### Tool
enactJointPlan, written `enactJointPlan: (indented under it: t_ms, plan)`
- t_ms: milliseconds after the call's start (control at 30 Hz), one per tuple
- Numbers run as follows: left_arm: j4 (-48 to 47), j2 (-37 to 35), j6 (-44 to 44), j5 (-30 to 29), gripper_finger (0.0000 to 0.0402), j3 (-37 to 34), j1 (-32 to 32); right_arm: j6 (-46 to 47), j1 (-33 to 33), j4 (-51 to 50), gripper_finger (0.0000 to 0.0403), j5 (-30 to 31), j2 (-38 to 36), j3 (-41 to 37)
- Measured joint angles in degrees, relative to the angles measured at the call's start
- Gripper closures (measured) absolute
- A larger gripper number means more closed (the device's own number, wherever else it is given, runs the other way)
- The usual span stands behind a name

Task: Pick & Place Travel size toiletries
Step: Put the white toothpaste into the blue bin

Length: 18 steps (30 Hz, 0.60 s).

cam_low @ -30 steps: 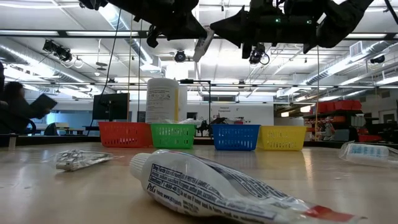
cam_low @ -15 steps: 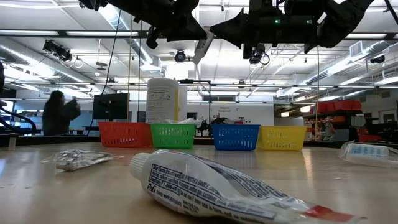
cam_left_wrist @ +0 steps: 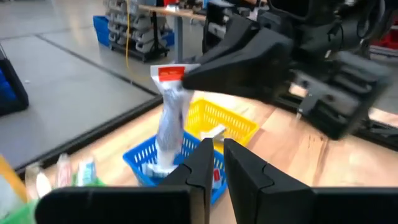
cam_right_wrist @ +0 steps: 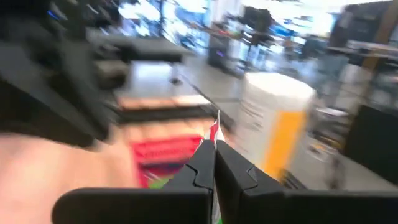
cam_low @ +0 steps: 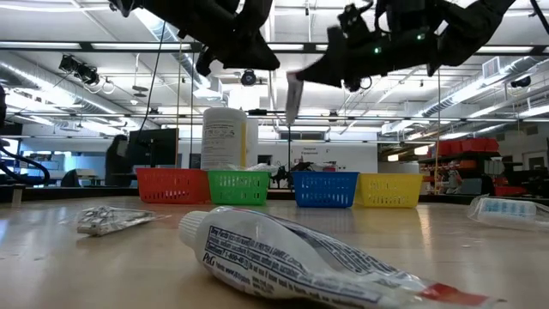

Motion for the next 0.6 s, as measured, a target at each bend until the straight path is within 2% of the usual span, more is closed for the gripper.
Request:
enactJointPlan:
  t_ms: [100, 233, 333, 600]
  plan:
    - [-2.7, 0.0, -3.4, 0.9, 0.0354, 0.0, 0.0, -1.1, -1.7, -5.2, 0.0397, 4.5, 0.0, 0.0]
    - [-5.2, 0.0, -7.0, 1.7, 0.0356, 0.0, 0.0, 4.3, -5.9, -12.1, 0.0397, 4.6, 0.0, 0.0]
    - [-6.0, 0.0, -8.3, 1.7, 0.0356, 0.0, 0.0, 9.8, -9.7, -16.3, 0.0397, -1.3, 0.0, 0.0]
    - [-6.0, 0.0, -8.3, 1.5, 0.0356, 0.0, 0.0, 18.8, -17.8, -20.7, 0.0394, -24.2, 0.0, 0.0]
